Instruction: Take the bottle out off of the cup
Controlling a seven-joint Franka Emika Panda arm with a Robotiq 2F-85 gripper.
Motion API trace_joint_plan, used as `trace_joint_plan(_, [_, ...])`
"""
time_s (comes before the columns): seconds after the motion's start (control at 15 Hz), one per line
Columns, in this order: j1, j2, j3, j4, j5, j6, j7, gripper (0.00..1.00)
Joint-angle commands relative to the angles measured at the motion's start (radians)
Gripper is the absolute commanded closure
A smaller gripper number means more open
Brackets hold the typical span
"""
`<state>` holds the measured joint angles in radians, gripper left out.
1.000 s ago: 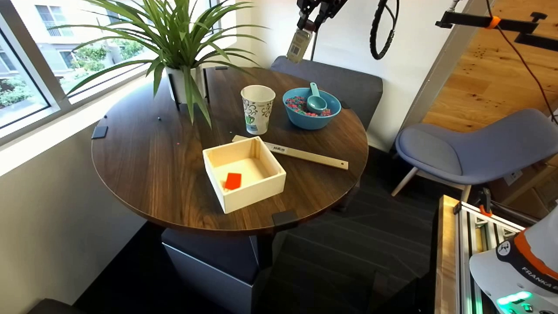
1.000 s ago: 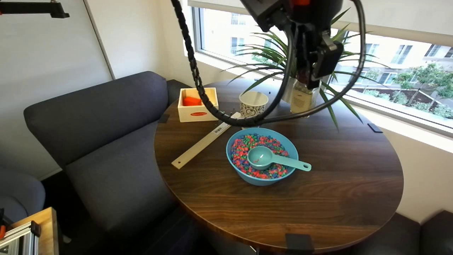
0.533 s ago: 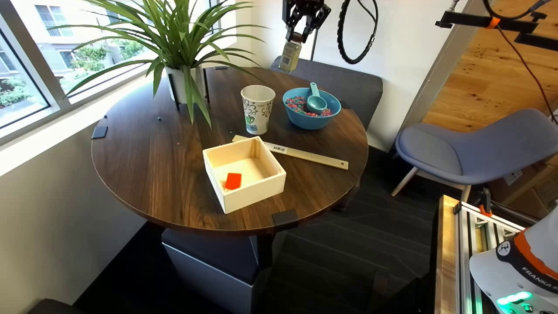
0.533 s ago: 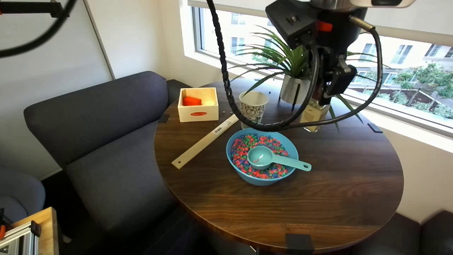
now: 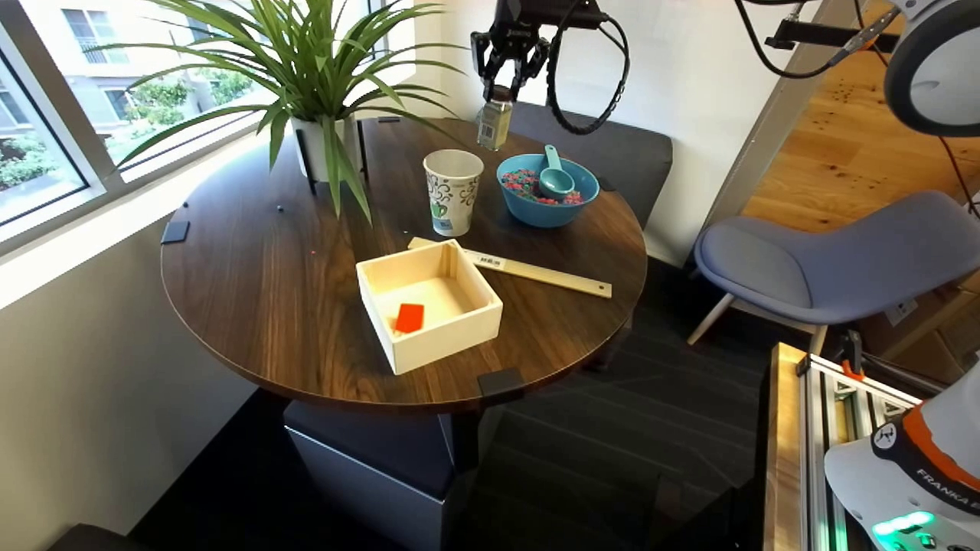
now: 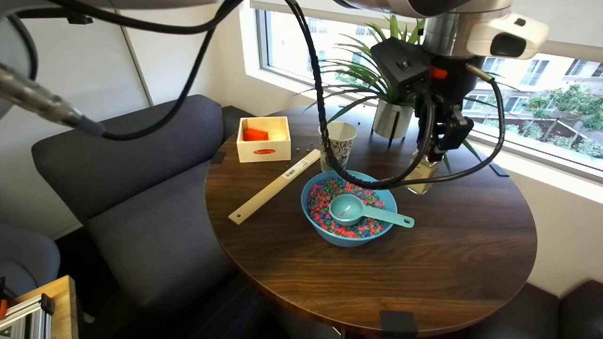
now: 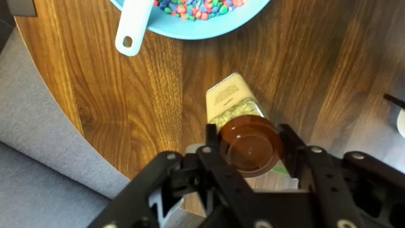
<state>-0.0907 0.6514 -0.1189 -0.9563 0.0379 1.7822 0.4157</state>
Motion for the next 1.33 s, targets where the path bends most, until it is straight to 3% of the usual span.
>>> trace_joint_plan(0.0, [-0.002, 0.11, -0.003, 0.165, -0.012, -0.113, 0.005, 0.76])
trace_joint_plan(0.67, [-0.011, 0.242, 0.003, 0.319, -0.002, -0.196, -0.023, 0.76])
trace_joint_plan(0.73, [-0.009, 0.245, 0.003, 0.327, -0.003, -0.201, -0.023, 0.26])
trace_joint_plan(0.87, [-0.008, 0.248, 0.005, 0.337, 0.002, -0.217, -0.022, 0.2])
trace_joint_plan(1.07, [0.01, 0.221, -0.005, 0.346, -0.014, -0.234, -0.005, 0.0])
trace_joint_plan(1.27, [0.047, 0.15, -0.004, 0.347, -0.032, -0.274, -0.032, 0.0])
